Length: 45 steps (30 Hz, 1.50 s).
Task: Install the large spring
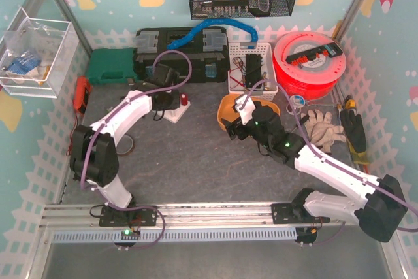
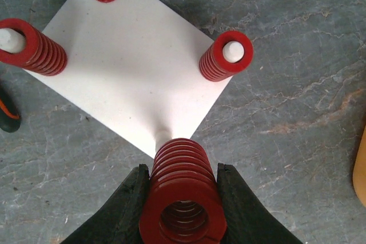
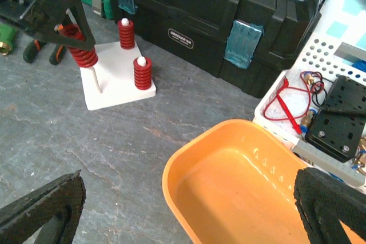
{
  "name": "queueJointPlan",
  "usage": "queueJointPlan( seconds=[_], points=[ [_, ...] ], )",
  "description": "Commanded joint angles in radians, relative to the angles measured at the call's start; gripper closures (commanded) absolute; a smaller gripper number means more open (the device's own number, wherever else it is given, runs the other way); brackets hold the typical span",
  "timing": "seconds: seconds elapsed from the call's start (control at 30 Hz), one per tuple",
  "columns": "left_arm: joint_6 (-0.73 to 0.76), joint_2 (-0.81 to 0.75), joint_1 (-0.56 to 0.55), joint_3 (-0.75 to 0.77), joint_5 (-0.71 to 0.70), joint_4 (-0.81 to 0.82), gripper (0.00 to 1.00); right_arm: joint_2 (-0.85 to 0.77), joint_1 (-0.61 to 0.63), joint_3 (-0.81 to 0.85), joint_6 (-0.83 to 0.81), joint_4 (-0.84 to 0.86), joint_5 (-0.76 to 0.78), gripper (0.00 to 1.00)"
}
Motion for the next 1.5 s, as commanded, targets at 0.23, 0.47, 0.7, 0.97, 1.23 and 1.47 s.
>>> queueJointPlan(
  seconds=[0.23,0.47,0.7,0.97,1.23,1.47],
  points=[
    [0.013,0.054,0.006,0.048,-0.034,-0.003,1.00,-0.048,0.001,-0.032,-0.015,-0.037,0.040,0.01],
    [0.009,0.049,0.006,0.006,-0.041,0.000,1.00,-0.031,0.001,-0.030,-0.017,-0.035,0.038,0.01],
    [0.015,0.098,0.007,0.010,-0.033,0.013,0.96,-0.011,0.001,-0.020,-0.024,-0.034,0.035,0.01],
    [0.022,0.154,0.006,0.022,-0.021,0.049,0.81,-0.019,0.001,-0.028,-0.009,-0.038,0.037,0.01],
    [0.018,0.167,0.007,0.035,-0.020,0.050,0.55,-0.028,0.001,-0.028,-0.005,-0.052,0.045,0.01],
    [-0.003,0.117,0.006,0.030,-0.012,0.048,0.37,-0.028,-0.001,-0.016,0.029,-0.049,0.105,0.01]
  ],
)
